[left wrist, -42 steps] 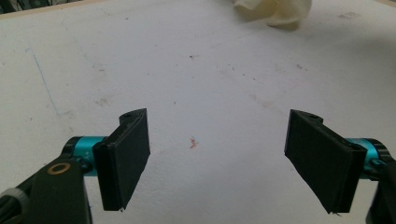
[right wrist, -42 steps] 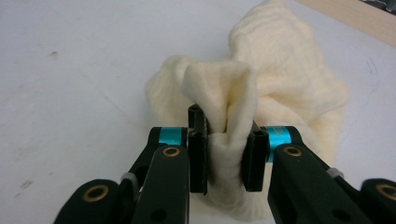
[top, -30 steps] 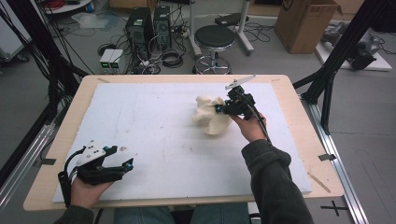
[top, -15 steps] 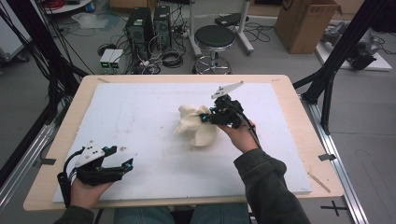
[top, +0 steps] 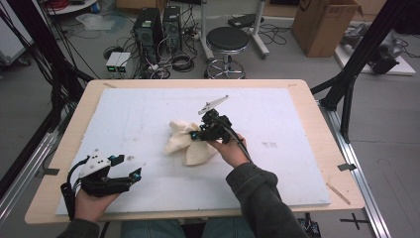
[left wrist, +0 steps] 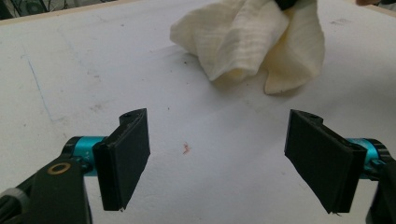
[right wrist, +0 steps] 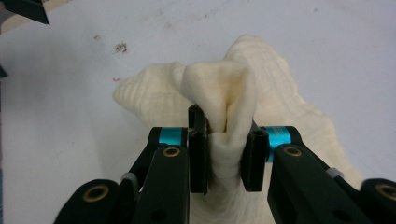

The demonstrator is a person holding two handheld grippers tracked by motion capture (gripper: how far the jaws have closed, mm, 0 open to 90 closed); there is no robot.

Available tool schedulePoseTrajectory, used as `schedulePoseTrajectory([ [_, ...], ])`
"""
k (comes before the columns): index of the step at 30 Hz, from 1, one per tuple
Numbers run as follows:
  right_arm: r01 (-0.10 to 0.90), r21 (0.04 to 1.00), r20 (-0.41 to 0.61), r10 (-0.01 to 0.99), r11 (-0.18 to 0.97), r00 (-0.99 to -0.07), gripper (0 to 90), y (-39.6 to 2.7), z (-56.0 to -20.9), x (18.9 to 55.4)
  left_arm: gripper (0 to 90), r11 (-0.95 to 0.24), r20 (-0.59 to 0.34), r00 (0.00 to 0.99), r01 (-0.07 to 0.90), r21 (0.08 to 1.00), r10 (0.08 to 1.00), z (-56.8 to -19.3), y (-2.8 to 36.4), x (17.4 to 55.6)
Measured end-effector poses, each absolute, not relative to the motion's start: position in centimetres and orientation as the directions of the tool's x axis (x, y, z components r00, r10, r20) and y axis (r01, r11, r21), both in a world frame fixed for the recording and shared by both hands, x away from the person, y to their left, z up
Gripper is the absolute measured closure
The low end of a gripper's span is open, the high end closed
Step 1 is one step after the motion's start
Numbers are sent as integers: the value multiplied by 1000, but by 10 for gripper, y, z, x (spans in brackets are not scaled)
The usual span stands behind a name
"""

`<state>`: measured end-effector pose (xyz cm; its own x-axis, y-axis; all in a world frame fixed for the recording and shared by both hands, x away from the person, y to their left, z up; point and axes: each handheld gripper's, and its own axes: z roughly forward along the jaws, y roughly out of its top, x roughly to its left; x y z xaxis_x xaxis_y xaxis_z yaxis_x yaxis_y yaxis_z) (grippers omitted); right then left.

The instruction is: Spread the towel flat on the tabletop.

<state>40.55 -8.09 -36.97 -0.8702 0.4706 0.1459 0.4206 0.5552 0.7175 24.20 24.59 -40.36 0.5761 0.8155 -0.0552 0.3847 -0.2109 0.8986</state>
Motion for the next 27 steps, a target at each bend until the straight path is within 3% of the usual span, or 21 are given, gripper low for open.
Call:
schedulePoseTrajectory([
  [6,453,667,156,484,591,-861,748,-71,-393,416,226,-210,-60,579,389,897,813,-404,245,243],
  [11,482,640,172,500,598,-849,677,-68,-407,420,226,-225,-50,588,386,894,807,-405,242,244],
  [18,432,727,159,482,533,-862,426,-77,-387,411,226,-230,-60,610,385,894,790,-406,232,248],
  [22,416,761,165,473,497,-866,348,-90,-375,402,226,-225,-69,628,377,899,775,-404,223,251],
  [27,385,786,138,470,484,-872,341,-109,-365,385,230,-246,-61,651,370,896,757,-404,209,254],
])
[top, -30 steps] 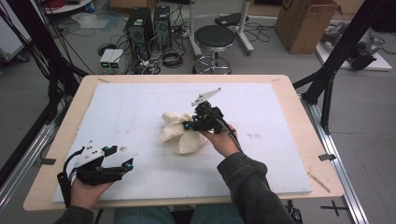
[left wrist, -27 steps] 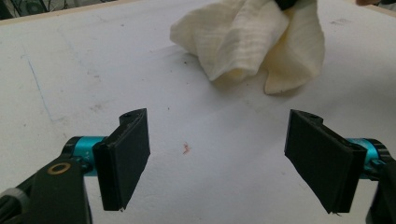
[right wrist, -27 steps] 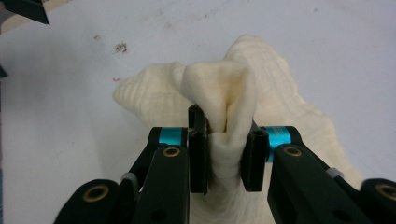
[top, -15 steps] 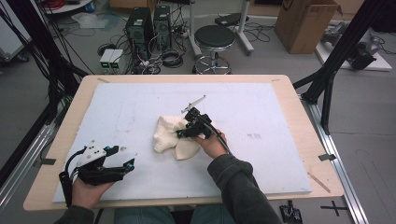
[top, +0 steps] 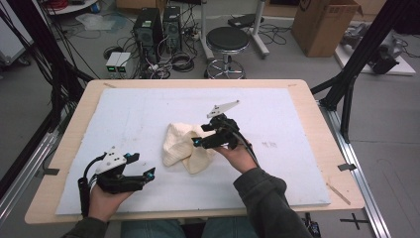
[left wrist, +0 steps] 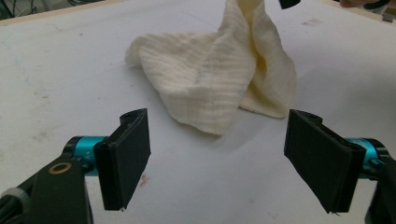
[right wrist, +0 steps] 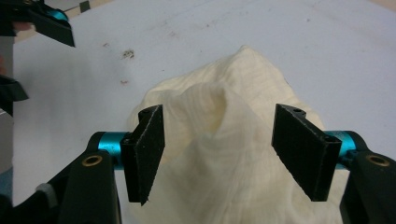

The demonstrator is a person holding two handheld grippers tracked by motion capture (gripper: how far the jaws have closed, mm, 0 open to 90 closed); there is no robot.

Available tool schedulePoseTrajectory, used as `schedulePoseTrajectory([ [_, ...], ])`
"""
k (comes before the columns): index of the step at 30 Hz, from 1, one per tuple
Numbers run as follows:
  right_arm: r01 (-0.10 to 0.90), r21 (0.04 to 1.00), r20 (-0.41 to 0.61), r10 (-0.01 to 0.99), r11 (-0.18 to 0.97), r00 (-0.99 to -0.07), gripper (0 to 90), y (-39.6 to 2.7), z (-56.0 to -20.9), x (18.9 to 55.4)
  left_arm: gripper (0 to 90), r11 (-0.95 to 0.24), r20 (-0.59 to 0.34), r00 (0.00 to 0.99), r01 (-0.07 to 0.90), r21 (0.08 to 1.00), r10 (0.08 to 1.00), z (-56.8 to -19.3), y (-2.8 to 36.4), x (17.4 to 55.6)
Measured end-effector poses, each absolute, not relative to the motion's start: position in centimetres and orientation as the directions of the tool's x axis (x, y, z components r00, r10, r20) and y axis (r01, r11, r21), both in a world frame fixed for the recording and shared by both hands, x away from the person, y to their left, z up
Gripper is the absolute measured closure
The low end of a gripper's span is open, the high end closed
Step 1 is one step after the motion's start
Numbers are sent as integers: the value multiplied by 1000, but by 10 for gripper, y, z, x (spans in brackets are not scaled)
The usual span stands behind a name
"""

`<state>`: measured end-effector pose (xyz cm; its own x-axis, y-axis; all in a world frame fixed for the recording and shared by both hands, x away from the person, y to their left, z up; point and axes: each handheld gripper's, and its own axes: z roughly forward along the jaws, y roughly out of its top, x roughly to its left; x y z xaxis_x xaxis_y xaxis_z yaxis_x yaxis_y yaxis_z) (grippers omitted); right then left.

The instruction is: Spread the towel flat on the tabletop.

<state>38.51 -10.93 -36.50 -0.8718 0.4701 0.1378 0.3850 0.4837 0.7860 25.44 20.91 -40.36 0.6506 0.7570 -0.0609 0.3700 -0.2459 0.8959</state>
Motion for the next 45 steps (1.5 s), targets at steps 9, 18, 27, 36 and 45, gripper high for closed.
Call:
schedulePoseTrajectory([
  [9,356,806,120,459,473,-881,372,-136,-374,355,263,-285,-52,685,370,884,727,-406,187,269],
  [18,353,798,127,436,489,-891,453,-138,-403,336,499,-372,-12,723,369,852,691,-417,159,286],
  [27,371,720,120,421,587,-899,543,-117,-434,341,599,-460,3,726,432,776,687,-436,135,312],
  [36,330,710,52,421,622,-906,795,-112,-438,348,862,-482,28,711,446,754,703,-438,133,323],
  [45,334,727,83,406,599,-910,864,-118,-433,348,874,-471,24,726,420,776,687,-425,144,318],
])
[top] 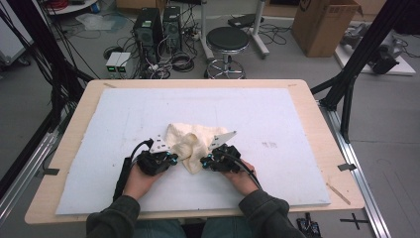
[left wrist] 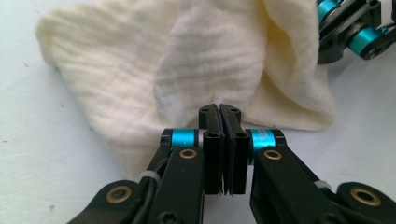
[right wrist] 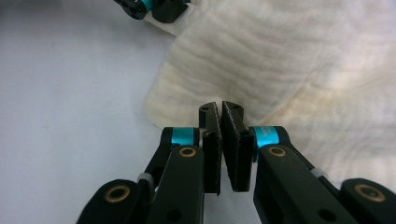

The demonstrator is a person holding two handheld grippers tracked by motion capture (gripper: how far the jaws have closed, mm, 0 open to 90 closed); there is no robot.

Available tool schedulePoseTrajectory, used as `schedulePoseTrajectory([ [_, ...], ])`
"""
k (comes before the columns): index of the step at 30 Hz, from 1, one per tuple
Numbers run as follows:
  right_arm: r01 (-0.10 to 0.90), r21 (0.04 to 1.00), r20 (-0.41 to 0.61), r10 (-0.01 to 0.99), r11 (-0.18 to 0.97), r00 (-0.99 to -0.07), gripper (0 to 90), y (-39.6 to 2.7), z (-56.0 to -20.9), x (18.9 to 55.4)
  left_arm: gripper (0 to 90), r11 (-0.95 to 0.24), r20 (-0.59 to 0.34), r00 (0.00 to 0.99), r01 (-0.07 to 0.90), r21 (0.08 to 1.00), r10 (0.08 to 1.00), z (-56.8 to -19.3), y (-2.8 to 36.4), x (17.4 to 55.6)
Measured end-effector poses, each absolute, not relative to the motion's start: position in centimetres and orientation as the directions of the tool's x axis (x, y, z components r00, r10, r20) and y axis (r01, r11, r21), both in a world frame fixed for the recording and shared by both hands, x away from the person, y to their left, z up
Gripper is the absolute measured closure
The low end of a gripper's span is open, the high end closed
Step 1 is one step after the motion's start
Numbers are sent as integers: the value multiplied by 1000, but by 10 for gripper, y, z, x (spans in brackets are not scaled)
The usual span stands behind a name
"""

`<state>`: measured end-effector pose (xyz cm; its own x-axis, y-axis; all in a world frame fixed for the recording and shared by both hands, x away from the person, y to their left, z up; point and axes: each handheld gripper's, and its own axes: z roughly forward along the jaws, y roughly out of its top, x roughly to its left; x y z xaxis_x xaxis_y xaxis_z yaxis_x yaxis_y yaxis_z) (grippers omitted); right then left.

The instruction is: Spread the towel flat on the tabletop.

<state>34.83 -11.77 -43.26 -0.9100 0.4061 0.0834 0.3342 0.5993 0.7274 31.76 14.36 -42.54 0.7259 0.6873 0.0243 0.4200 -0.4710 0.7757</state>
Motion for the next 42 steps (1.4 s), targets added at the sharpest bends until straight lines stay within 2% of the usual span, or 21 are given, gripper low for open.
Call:
schedulePoseTrajectory([
  [10,262,784,20,399,563,-917,864,-148,-387,334,876,-435,49,727,354,828,685,-389,174,306],
  [21,244,815,8,410,526,-912,864,-175,-356,328,875,-418,62,744,303,856,666,-353,201,301],
  [31,369,717,35,498,592,-867,863,-179,-404,367,874,-449,70,670,411,793,739,-396,182,359],
  [37,436,699,76,547,567,-833,863,-186,-418,389,867,-403,12,632,479,780,775,-418,177,387],
  [39,449,703,91,556,551,-826,857,-189,-421,394,840,-394,-7,635,487,780,772,-421,179,390],
  [41,463,707,114,560,534,-821,837,-190,-422,397,738,-381,-22,635,490,784,772,-420,181,390],
  [42,459,713,117,555,531,-823,821,-190,-422,397,732,-376,-27,641,483,791,767,-418,183,389],
])
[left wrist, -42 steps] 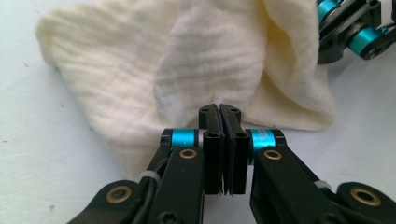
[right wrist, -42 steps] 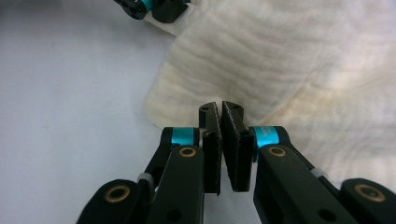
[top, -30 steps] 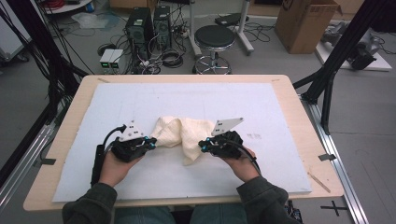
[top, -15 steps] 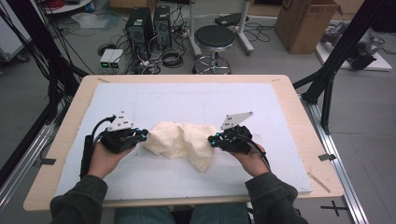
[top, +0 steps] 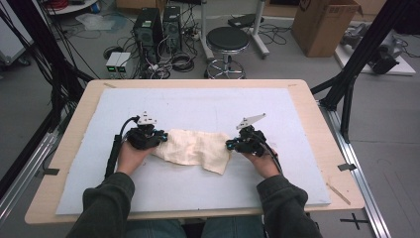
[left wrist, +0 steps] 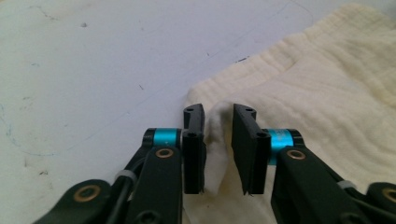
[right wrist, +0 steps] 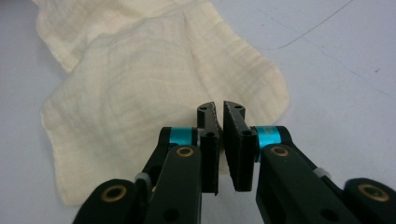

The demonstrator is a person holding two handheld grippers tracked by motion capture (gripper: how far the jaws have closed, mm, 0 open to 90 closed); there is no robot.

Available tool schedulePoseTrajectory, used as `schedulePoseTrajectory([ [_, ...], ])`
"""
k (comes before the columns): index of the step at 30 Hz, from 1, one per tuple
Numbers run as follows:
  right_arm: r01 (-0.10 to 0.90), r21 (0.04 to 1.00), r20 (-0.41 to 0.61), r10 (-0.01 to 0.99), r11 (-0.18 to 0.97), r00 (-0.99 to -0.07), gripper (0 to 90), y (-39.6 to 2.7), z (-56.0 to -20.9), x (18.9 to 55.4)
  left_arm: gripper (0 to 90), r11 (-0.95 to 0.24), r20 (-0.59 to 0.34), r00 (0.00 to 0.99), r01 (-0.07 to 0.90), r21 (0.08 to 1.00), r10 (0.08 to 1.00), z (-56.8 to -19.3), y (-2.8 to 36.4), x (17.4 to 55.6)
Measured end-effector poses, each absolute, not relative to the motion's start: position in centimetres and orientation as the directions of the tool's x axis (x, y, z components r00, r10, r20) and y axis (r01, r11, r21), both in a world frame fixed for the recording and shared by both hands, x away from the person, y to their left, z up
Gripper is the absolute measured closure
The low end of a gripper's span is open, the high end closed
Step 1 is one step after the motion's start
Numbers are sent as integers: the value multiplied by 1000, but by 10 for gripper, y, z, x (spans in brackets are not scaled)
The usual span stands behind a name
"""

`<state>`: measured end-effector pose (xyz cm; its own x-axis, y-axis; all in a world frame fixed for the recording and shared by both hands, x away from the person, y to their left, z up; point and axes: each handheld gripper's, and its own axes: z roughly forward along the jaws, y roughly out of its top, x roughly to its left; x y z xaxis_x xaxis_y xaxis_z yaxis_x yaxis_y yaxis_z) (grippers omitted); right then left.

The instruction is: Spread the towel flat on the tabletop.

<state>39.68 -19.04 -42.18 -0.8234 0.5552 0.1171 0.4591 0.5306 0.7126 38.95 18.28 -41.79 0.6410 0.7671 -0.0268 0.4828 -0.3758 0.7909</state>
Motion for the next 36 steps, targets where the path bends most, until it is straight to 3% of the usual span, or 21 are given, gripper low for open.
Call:
schedulePoseTrajectory([
  [6,408,759,99,529,507,-843,754,-191,-410,385,647,-311,-67,659,438,844,749,-397,195,374],
  [19,324,819,77,469,473,-880,702,-196,-390,355,660,-355,-79,774,376,856,628,-390,208,329],
  [26,314,791,87,411,525,-908,667,-183,-409,342,655,-400,-111,774,437,806,623,-420,206,325],
  [36,342,694,88,397,634,-914,635,-170,-437,348,645,-490,-102,780,483,726,617,-436,189,339],
])
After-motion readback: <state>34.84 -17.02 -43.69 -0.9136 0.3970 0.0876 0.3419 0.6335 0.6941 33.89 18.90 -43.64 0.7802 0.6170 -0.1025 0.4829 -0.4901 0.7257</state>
